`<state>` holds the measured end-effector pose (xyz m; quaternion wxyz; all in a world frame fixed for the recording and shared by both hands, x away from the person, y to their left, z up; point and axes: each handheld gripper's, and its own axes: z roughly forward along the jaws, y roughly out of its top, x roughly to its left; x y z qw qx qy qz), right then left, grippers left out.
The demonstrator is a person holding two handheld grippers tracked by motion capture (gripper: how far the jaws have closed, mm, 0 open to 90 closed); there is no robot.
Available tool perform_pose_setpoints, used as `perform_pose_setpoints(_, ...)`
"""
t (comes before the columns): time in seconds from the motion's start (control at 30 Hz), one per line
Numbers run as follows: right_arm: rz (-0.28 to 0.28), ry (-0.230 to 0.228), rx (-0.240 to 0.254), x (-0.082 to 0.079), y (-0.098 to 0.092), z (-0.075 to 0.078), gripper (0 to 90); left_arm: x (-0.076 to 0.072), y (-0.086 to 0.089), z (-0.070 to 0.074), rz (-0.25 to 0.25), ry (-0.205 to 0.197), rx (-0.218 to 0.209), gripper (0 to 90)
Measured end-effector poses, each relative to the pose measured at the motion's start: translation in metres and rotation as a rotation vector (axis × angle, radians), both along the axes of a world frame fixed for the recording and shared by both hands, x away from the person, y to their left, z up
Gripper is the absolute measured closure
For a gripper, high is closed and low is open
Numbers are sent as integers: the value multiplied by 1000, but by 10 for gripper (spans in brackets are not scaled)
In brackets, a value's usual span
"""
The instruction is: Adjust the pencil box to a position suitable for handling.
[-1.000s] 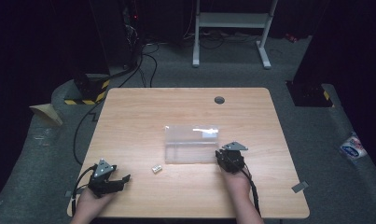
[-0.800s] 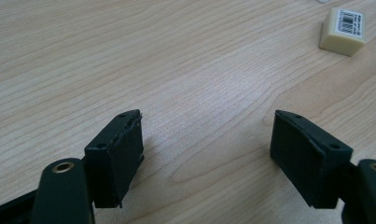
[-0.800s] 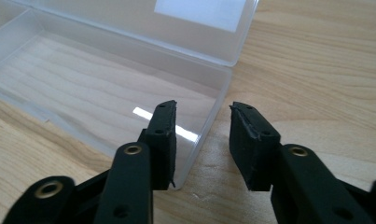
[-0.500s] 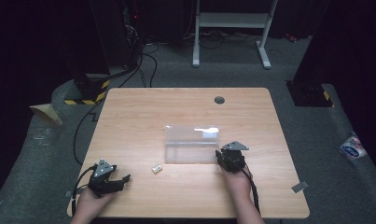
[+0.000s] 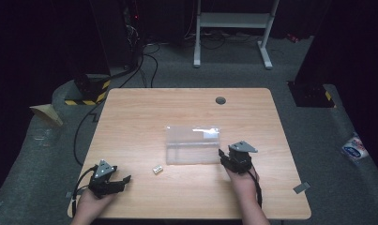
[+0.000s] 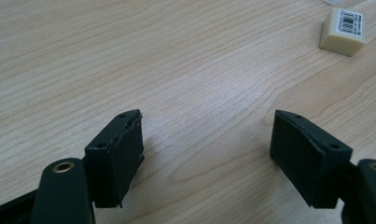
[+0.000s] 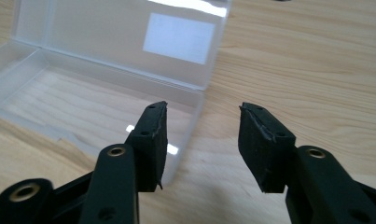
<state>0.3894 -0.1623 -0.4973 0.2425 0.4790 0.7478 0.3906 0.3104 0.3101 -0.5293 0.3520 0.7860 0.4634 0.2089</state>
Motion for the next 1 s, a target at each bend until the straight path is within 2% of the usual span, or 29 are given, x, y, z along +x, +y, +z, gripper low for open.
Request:
perform_pose_setpoints(0.07,-1,4,-9,-7,-11,1,456,0,0,0,7,-3,6,259)
perform_pose_setpoints(0.17,-8,47,-71,-21,-31,-6,427,-1,-2,0,18,-4,4,259)
perform_pose_setpoints(0.23,-22,93,-65,-29,-43,-12,387,-1,-3,0,20,-5,7,254)
perform_pose_setpoints(0.33,-45,133,-86,-37,-53,-24,355,0,-7,0,11,10,12,195)
perform_pose_setpoints(0.37,-51,115,-84,-39,-56,-26,350,0,-8,0,6,11,14,188)
perform_pose_setpoints(0.43,-72,115,-83,-40,-56,-26,336,1,-8,1,8,15,12,188)
perform_pose_setpoints(0.5,-72,112,-86,-41,-52,-26,340,5,-10,3,-12,39,24,182)
perform_pose_setpoints(0.53,-72,113,-84,-41,-52,-26,339,5,-10,3,-12,39,24,168)
perform_pose_setpoints(0.57,-70,115,-80,-40,-53,-26,344,11,-13,6,-29,70,41,178)
perform_pose_setpoints(0.6,-70,115,-79,-40,-53,-26,345,14,-16,8,-40,90,33,195)
perform_pose_setpoints(0.63,-74,116,-76,-40,-53,-26,344,20,-20,11,-54,85,37,204)
perform_pose_setpoints(0.7,-73,116,-76,-40,-53,-26,345,27,-26,16,-53,44,53,204)
perform_pose_setpoints(0.77,-73,116,-75,-40,-53,-26,345,33,-34,19,-62,30,33,205)
perform_pose_setpoints(0.9,-70,116,-76,-40,-53,-26,344,41,-48,21,-78,6,41,204)
perform_pose_setpoints(1.0,-66,116,-77,-39,-54,-26,344,42,-56,22,-76,-6,1,207)
